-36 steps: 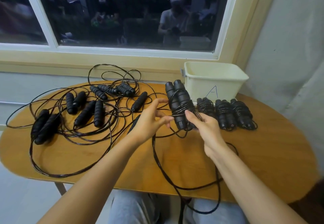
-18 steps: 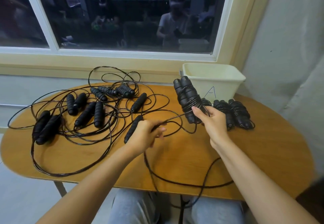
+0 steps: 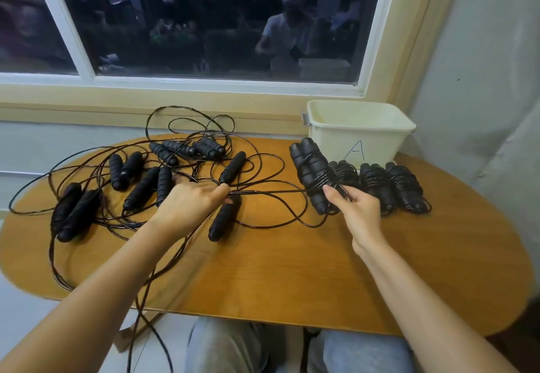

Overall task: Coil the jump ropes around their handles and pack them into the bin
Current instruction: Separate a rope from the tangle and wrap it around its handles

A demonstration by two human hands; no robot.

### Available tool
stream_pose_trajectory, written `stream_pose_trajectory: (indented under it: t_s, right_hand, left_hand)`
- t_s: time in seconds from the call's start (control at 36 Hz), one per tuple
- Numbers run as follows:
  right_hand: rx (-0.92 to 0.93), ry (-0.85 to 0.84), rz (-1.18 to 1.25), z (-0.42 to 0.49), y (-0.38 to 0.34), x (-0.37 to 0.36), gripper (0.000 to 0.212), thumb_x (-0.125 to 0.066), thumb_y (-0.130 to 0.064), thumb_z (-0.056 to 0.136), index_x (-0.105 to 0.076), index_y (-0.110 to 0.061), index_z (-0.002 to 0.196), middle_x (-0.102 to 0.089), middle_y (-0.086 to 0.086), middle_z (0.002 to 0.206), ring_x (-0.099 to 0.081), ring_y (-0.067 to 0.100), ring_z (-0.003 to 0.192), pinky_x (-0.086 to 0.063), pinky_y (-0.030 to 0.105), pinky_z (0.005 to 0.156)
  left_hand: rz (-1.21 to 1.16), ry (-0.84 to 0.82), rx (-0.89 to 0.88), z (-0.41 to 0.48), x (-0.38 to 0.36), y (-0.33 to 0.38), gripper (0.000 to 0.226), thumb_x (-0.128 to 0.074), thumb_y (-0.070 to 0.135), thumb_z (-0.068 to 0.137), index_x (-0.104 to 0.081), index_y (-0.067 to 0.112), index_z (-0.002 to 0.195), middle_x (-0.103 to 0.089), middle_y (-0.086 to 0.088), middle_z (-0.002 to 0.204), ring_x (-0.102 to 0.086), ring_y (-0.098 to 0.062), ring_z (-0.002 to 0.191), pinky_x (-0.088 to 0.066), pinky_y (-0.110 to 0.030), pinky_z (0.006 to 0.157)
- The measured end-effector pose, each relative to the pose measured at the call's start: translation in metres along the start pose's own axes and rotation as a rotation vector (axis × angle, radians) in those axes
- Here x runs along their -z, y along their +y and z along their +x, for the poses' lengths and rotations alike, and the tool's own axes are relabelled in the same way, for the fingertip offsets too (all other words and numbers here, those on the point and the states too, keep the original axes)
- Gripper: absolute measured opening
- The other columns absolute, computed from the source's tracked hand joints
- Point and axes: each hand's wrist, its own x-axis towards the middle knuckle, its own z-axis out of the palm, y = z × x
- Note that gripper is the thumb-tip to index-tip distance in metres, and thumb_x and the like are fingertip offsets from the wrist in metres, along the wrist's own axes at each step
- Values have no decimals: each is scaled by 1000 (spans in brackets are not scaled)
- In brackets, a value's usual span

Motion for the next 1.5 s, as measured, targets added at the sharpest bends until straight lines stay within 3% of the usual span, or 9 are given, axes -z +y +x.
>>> stream_pose_trajectory:
  t_s: [0.17, 0.44, 0.64, 0.83, 1.03, 1.11, 1.19, 1.36, 1.5]
  right_hand:
    - [155, 34, -322, -2, 14, -9, 16, -80, -31, 80, -69, -42, 79, -72, -21, 75, -69, 3, 76, -60, 43, 72]
    - [48, 73, -231, -9, 18, -31, 11, -77, -37, 80, -70, -29, 82, -73, -10, 79, -70, 9, 79, -59, 41, 72]
    - [-16, 63, -78, -9, 11, -27, 10, -78, -30, 83, -72, -23, 87, -75, -8, 80, -70, 2, 76, -54, 22, 68]
    - [-85, 10, -4, -11, 9, -17, 34, -76, -36, 83, -73, -11, 107, -76, -1, 96, -70, 13, 97, -54, 25, 80]
    - [-112, -123, 53, -19, 2, -17, 47, -69, -55, 74, -71, -23, 109, -75, -6, 103, -68, 12, 103, -53, 42, 98]
    - [-1, -159, -82, -21, 2, -19, 17, -62, -41, 91, -64, -39, 108, -69, -21, 102, -62, -4, 104, -49, 18, 93]
    - [179, -114, -326, -18, 5, -21, 53, -55, -30, 99, -34, -39, 147, -47, -25, 126, -44, -17, 111, -35, 0, 85]
    - [396, -167, -862, -21, 7, -19, 59, -39, -38, 102, -5, -46, 150, -40, 9, 149, -43, 28, 134, -32, 50, 114]
    - [368, -296, -1184, -20, 2, -15, 92, -20, -82, 78, 27, -43, 146, -27, 6, 160, -26, 22, 147, 2, 50, 120]
  left_hand:
    - [-25, -347, 236, 15, -2, 31, 48, -46, 36, 102, -38, 25, 148, -45, 2, 147, -36, -20, 139, -30, -39, 113]
    - [-657, -194, 533, 55, 7, 155, 117, -63, 70, 77, -4, 9, 156, -31, -6, 158, -23, -21, 147, -3, -39, 124]
    - [-618, -61, 539, 56, -13, 163, 86, -52, 42, 97, 0, 8, 156, -54, 1, 132, -44, -15, 129, 12, -37, 122]
    - [-822, 10, 415, 54, 2, 135, 71, -13, 63, 90, -28, 27, 149, -65, 3, 119, -57, -19, 116, -21, -24, 97]
    - [-1413, -36, 594, 56, 5, 122, 51, -57, 16, 98, -44, 10, 146, -70, -2, 119, -66, -3, 104, -52, -24, 96]
    - [-1505, 4, 696, 55, 11, 121, 47, -62, 7, 93, -52, 6, 139, -74, 5, 95, -66, 4, 77, -51, -12, 78]
    - [-1557, 25, 768, 56, 11, 127, 45, -64, 8, 92, -54, 6, 136, -74, 6, 89, -69, 4, 76, -49, -7, 72]
    - [-1628, 55, 870, 60, 8, 130, 44, -72, 14, 87, -61, 10, 129, -76, 7, 80, -67, 3, 69, -46, -3, 63]
    - [-1602, 42, 903, 60, 8, 128, 43, -76, 15, 84, -64, 11, 126, -76, 3, 80, -67, 0, 66, -47, -7, 61]
